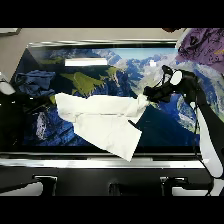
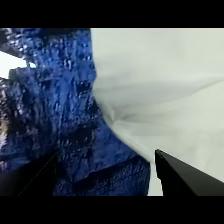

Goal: Fold the clothes and pants, and hang the long-sleeved shirts on hangers.

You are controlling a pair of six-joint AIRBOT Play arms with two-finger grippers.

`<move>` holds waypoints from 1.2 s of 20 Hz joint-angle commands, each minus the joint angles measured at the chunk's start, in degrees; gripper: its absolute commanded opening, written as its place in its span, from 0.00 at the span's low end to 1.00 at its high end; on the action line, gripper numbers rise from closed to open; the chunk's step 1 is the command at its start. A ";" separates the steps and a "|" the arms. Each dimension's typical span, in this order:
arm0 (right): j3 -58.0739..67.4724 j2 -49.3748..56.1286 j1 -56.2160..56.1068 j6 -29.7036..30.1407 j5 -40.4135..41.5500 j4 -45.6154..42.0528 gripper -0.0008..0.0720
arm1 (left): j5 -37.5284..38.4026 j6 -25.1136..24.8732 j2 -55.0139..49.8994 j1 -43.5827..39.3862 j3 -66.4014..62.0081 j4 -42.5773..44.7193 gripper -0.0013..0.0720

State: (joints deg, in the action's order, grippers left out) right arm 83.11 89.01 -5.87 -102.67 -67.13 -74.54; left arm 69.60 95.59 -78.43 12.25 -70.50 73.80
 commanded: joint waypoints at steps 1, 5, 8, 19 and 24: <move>0.02 -0.35 -0.04 1.11 -2.97 -0.09 0.05 | 2.86 -0.90 11.56 6.12 7.41 -2.97 0.96; 0.02 -1.64 -0.04 1.09 -3.43 -0.44 0.05 | 0.63 -1.31 25.16 5.88 30.08 -21.46 0.96; 0.02 -2.19 -0.04 1.09 -3.74 -0.50 0.05 | -6.67 -1.29 29.38 -1.16 43.67 -31.65 0.96; 0.02 -2.71 -0.04 1.09 -6.23 -1.01 0.05 | -29.51 4.72 19.63 -33.38 49.72 -45.46 0.96; 0.02 -2.71 -0.04 1.53 -7.13 -0.94 0.05 | -32.22 4.72 14.45 -39.65 46.71 -46.84 0.96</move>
State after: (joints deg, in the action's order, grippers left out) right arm 83.11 86.32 -5.87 -101.36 -73.60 -75.59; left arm 39.97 100.09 -61.08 -23.62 -22.44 28.56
